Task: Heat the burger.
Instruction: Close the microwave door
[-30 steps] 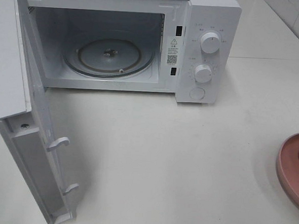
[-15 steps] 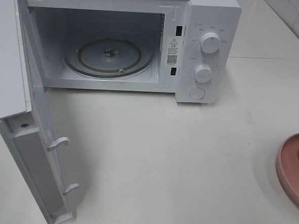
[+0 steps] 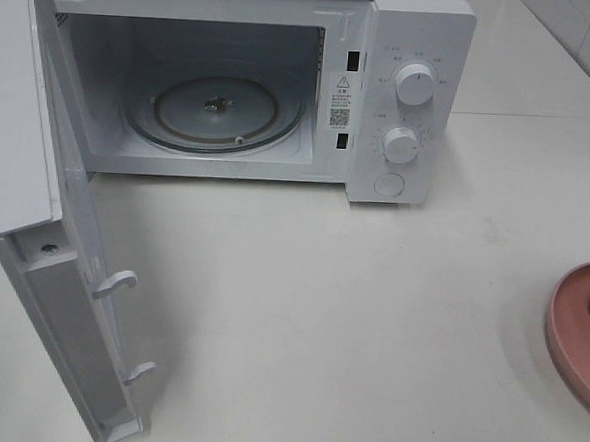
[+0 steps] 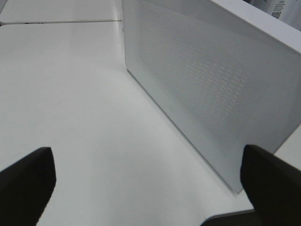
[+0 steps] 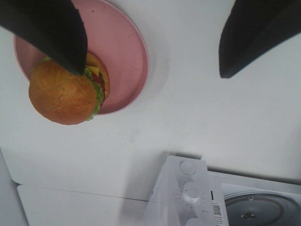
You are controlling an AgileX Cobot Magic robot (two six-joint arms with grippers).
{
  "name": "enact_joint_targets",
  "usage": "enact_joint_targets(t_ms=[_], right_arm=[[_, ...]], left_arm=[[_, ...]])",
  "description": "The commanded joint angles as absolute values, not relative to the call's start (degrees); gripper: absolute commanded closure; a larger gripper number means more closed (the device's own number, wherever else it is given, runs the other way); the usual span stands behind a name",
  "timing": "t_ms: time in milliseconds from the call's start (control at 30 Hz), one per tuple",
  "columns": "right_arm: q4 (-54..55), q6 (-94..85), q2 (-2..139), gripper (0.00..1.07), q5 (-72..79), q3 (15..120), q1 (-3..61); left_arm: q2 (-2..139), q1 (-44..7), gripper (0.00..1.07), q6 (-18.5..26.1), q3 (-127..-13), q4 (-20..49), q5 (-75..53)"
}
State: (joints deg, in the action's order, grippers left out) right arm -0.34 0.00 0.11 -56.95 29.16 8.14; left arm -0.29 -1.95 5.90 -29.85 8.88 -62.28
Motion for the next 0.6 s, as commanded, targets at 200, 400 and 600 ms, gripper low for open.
enact_joint_targets(t_ms=[200,400,600], right_arm=[[0.00,-0.34,-1.78,0.31,-56.95,28.59,5.33],[0.00,-0.34,-1.78,0.31,-56.95,28.59,5.33],[0.00,-0.34,-1.78,0.31,-56.95,28.59,5.33]], left_arm=[[-1.20,-1.83,0.06,6.07,-29.85,9.05,-61.54],[-1.20,-1.83,0.06,6.07,-29.85,9.05,-61.54],[-1.20,-1.83,0.06,6.07,-29.85,9.05,-61.54]])
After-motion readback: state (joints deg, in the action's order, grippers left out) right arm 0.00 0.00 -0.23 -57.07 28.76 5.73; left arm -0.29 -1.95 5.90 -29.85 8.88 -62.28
